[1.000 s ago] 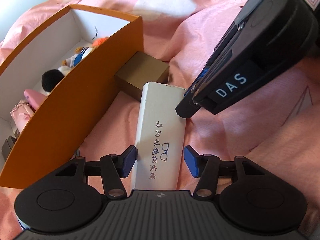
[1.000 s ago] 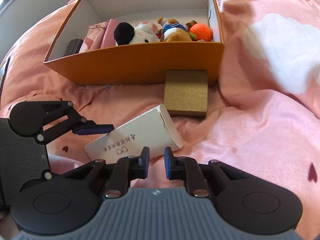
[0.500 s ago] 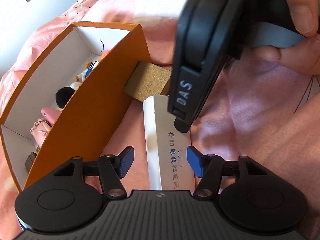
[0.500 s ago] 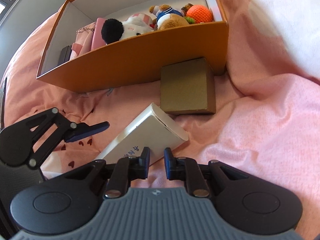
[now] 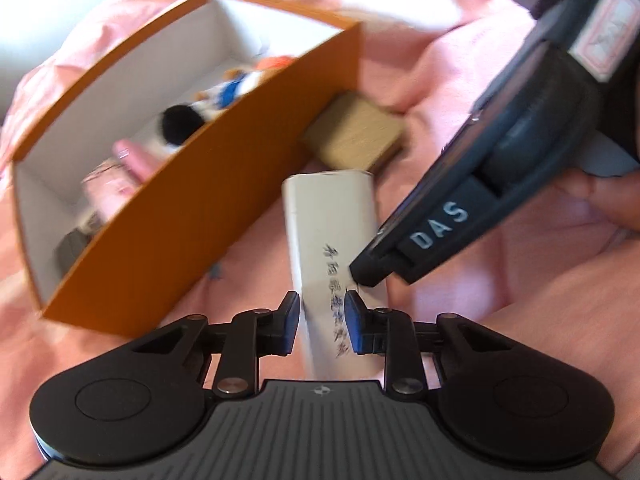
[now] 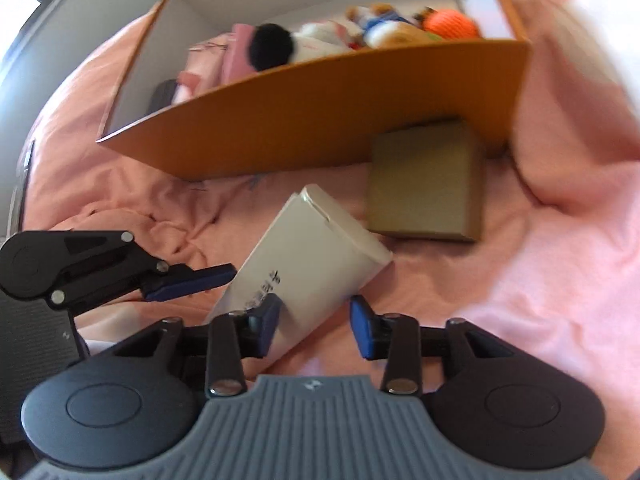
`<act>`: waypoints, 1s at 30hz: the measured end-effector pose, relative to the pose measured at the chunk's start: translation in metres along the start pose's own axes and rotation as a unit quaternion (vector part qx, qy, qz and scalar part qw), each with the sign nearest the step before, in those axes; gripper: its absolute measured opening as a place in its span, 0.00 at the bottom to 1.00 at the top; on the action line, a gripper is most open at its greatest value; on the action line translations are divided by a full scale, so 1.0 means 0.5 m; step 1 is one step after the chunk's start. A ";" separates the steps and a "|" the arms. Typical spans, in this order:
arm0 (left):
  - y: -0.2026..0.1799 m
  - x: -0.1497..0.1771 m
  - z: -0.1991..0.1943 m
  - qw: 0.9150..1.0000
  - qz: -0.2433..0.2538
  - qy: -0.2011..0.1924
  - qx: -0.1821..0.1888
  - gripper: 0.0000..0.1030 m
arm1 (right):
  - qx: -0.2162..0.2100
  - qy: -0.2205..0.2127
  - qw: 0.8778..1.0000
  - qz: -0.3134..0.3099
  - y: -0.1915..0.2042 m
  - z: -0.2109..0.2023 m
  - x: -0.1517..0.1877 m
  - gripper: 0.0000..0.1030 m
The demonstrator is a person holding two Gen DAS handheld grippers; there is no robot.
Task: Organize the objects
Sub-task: 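Grasp the white glasses case with the left gripper while the right grasps the brown box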
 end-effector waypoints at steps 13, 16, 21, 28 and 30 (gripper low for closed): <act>0.003 -0.015 0.012 0.998 -0.057 -0.003 0.039 0.63 | 0.093 -0.023 0.994 -0.051 0.017 -0.025 -0.033 0.22; 0.023 -0.023 0.036 0.997 -0.066 0.017 0.033 0.67 | 0.121 -0.039 0.991 -0.050 0.001 -0.046 -0.040 0.22; 0.022 -0.021 0.056 0.996 -0.072 0.043 0.038 0.73 | 0.156 -0.068 0.984 -0.055 -0.016 -0.076 -0.052 0.31; 0.017 -0.020 0.062 0.996 -0.065 0.054 0.037 0.71 | 0.194 -0.058 0.978 -0.055 -0.038 -0.055 -0.076 0.48; 0.020 -0.017 0.059 0.995 -0.072 0.054 0.044 0.69 | 0.195 -0.060 0.977 -0.055 -0.041 -0.048 -0.083 0.55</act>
Point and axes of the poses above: each gripper's, at about its wrist camera, not at the fingertips, and z roughly the way its jaws point, y to its left, x to its underside, the point moved 5 cm from there along z, roughly the way its jaws point, and after that the axes turned 3 degrees about y, right-handed, at the moved point
